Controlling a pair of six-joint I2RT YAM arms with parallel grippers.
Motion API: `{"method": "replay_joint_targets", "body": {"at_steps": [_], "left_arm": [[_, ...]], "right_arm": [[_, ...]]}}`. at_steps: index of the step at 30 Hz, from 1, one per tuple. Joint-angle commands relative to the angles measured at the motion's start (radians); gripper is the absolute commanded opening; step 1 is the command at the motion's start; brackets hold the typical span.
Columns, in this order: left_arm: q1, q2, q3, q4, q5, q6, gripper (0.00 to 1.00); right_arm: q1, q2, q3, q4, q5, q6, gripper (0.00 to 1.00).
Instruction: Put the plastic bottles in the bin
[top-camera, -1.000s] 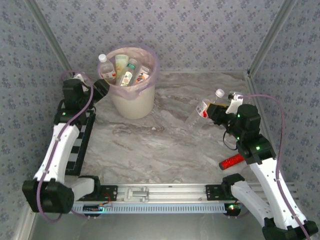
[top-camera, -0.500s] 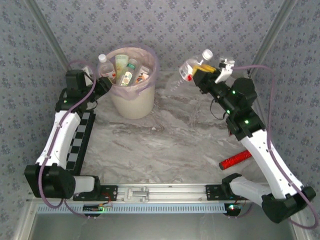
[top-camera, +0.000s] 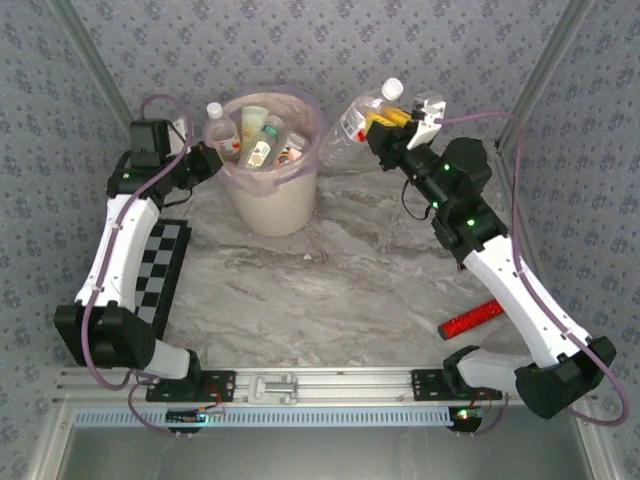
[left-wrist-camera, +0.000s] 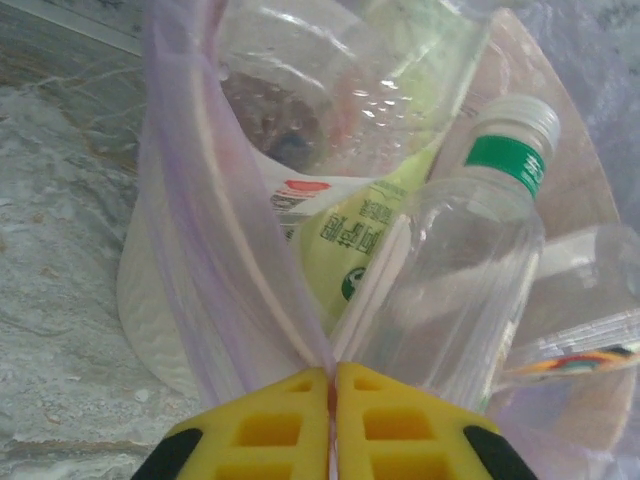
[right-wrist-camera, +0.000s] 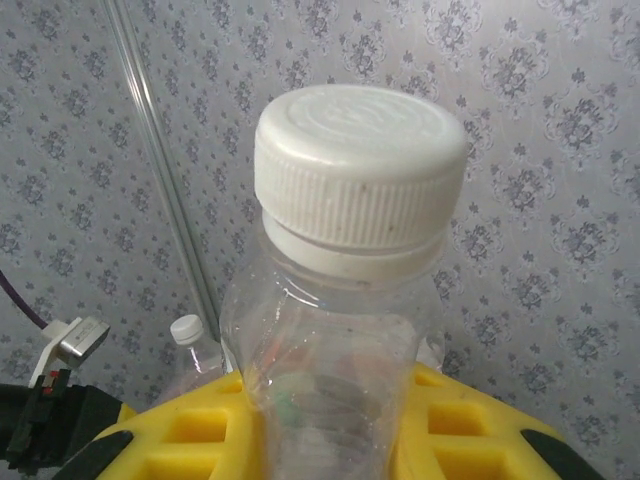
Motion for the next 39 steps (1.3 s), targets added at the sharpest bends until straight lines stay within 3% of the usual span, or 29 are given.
{"method": "replay_joint_targets", "body": {"at_steps": [1, 10, 17, 21, 25, 29, 31, 35, 39], "left_arm": [[-0.054, 0.052, 0.025, -0.247, 0.108, 0.133, 0.07], [-0.118, 0.077, 0.042, -0.361, 0.173, 0.234, 0.04], [-0.161, 0.035, 0.008, -0.334, 0.186, 0.211, 0.0], [-0.18, -0.037, -0.004, -0.328, 0.187, 0.192, 0.09], [-0.166, -0.18, -0.067, -0.217, 0.044, 0.077, 0.49], [-0.151, -0.254, -0.158, -0.035, -0.094, -0.109, 0.72], [-0.149, -0.242, -0.185, 0.055, -0.152, -0.202, 0.76], [-0.151, -0.187, -0.214, 0.165, -0.224, -0.367, 0.72], [-0.157, -0.139, -0.191, 0.185, -0.278, -0.426, 0.67]], "right_arm": [[0.004, -0.057, -0.01, 0.037, 0.04, -0.039, 0.16], [0.014, -0.087, 0.009, 0.005, 0.089, -0.106, 0.15], [0.052, -0.039, 0.035, 0.006, 0.087, -0.11, 0.15], [0.073, -0.014, 0.055, -0.008, 0.098, -0.131, 0.15], [0.079, -0.013, 0.054, -0.005, 0.105, -0.132, 0.15], [0.081, -0.014, 0.047, -0.003, 0.113, -0.132, 0.17], [0.082, -0.019, 0.043, -0.007, 0.118, -0.131, 0.17], [0.082, -0.05, 0.027, -0.027, 0.141, -0.151, 0.18], [0.073, -0.097, -0.015, -0.031, 0.179, -0.168, 0.18]]}}
